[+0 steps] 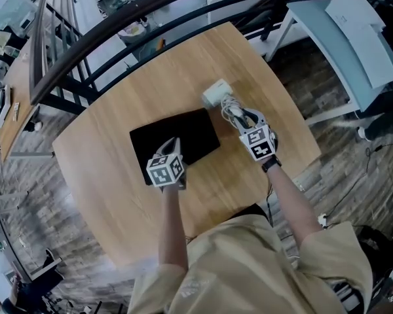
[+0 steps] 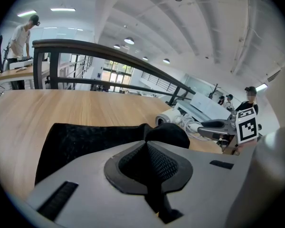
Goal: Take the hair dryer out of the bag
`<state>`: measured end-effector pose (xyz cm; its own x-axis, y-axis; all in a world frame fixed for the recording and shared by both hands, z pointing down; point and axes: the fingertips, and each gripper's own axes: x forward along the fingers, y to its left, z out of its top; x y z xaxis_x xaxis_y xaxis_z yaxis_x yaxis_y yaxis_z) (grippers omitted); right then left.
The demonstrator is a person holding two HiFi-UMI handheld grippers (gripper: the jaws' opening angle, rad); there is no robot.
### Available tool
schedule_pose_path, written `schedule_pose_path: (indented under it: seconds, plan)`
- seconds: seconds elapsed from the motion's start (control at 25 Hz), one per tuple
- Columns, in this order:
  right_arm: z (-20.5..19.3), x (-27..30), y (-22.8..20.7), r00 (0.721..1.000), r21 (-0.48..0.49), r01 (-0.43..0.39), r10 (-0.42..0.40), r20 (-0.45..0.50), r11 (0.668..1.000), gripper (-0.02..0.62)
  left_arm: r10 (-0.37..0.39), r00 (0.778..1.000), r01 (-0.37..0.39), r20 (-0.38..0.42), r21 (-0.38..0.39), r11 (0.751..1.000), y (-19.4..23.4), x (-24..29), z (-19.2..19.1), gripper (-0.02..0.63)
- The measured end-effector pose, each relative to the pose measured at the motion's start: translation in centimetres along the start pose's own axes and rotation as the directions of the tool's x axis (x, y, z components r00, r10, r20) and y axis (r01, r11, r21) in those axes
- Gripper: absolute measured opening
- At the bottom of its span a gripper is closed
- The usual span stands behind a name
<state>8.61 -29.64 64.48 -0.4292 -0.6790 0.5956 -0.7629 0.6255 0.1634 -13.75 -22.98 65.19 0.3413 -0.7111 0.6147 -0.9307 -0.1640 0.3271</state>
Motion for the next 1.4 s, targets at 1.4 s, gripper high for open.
schedule_pose_path:
  seconds: [1.4]
  plan:
    - [8.3,-11.6,8.8,0.955,0.304,0.018,-0.106,0.277,0.952,0.149,0.021,0.968,-0.049,0.249,0.105,0.993,-4.1,-12.0,1.6,0.120]
